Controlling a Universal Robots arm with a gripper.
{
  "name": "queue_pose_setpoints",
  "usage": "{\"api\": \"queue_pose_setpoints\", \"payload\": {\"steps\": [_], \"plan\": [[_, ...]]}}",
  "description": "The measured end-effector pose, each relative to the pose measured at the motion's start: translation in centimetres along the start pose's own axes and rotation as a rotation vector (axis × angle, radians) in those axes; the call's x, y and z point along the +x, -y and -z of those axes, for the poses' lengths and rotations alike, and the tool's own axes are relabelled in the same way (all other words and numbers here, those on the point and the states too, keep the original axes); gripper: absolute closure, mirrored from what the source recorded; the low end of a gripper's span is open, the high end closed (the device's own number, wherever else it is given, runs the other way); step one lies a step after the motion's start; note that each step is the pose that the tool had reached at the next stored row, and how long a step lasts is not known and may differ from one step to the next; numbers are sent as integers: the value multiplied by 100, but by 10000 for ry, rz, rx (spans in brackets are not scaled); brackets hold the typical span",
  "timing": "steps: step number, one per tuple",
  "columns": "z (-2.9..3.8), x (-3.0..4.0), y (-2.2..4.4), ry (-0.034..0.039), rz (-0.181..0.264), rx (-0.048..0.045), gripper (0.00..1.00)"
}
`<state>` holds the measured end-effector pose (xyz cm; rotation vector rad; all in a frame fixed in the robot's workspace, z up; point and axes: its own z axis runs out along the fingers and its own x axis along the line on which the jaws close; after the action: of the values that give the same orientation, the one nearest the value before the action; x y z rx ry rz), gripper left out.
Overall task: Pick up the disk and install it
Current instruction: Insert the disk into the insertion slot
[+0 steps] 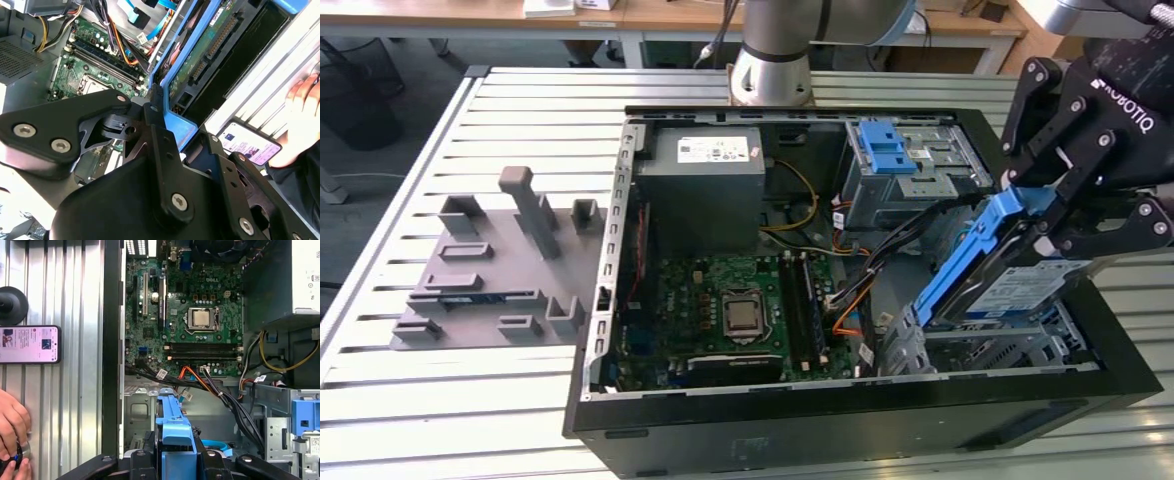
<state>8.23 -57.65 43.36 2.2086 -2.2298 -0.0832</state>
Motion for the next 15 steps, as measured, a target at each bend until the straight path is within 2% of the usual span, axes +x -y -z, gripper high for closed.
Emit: {"api": "queue_pose_setpoints", "payload": {"steps": [15], "plan": [[-40, 4, 2, 0, 0, 0, 63]]}}
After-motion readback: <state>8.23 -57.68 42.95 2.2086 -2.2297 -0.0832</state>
